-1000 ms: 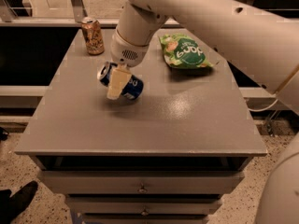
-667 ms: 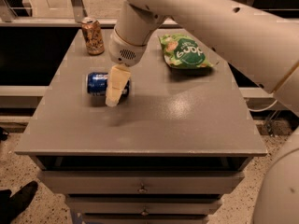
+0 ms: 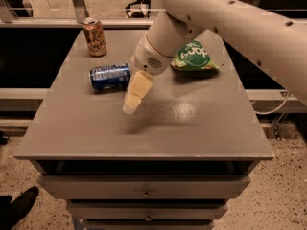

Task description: Knock pepsi can over

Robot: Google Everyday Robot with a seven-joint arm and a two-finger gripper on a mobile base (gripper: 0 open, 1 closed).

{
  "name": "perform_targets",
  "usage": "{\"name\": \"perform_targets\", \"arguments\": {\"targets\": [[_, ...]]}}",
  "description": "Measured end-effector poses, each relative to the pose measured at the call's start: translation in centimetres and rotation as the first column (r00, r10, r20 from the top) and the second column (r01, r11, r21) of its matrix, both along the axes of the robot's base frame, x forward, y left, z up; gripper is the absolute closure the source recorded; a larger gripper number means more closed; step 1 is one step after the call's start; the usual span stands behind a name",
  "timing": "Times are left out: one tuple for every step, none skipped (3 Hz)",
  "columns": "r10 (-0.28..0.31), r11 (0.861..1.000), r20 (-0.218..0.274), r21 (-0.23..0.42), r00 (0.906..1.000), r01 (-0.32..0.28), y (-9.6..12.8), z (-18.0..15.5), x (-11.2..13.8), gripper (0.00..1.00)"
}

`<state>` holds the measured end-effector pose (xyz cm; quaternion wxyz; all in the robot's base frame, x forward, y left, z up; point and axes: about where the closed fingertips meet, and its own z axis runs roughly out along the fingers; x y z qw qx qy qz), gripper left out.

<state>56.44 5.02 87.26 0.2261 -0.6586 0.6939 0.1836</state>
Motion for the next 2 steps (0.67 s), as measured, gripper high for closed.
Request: {"name": "perform_targets", "arguments": {"targets": [[-0.065,0.974,0.045,0.218,0.9969,0.054,-4.4,1.8,-1.7,0.0],[-0.099,0.965,0.041,0.248,0.9942,0.086,-6.5,2.6,-2.2,0.0]]}}
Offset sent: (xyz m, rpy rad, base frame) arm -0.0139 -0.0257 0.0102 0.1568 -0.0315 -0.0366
